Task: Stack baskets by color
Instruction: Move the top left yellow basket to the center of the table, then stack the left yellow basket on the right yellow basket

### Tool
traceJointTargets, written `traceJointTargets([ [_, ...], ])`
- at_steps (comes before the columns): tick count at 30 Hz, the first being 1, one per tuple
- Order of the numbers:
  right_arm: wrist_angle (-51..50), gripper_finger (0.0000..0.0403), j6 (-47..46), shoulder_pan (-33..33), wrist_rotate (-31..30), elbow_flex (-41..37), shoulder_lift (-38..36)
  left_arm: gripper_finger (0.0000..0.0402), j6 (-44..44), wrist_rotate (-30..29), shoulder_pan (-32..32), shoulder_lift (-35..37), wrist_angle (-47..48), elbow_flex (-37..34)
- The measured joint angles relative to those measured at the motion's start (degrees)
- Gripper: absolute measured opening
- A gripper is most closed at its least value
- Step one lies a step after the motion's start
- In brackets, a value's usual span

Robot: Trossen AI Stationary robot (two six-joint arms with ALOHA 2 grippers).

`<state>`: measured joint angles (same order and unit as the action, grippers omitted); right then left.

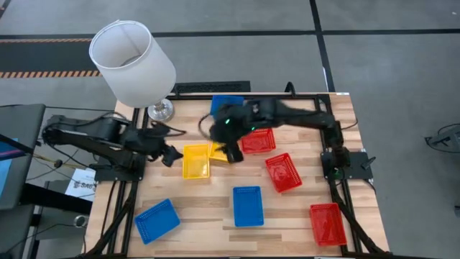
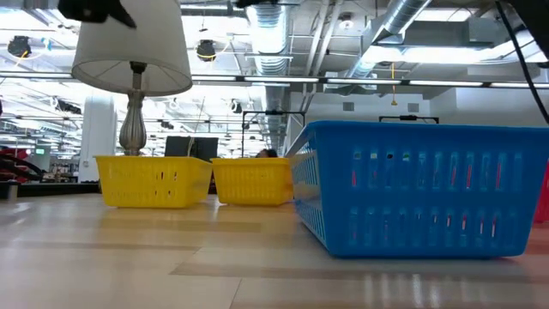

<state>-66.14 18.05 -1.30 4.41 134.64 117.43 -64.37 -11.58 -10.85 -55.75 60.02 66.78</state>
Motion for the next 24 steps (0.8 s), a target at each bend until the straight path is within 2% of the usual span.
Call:
traceJointTargets([
  [6, 4.63, 0.0235, 7.67, 2.21, 1.89, 0.14, 7.16, 0.0238, -2.83, -10.53, -3.24, 6.45, -0.42, 0.39],
  [9, 6.17, 0.0235, 12.45, 3.07, 2.36, 0.12, 11.07, 0.0238, -2.97, -13.20, -4.29, 8.25, -0.08, 0.36],
  [13, 6.71, 0.0235, 17.92, 4.12, 2.75, 0.31, 14.90, 0.0238, -2.93, -15.40, -4.53, 10.18, 0.07, 0.33],
  [24, 6.00, 0.0235, 22.85, 6.36, 2.84, 0.10, 22.70, 0.0238, -2.75, -17.64, -4.52, 11.66, 0.14, 0.31],
])
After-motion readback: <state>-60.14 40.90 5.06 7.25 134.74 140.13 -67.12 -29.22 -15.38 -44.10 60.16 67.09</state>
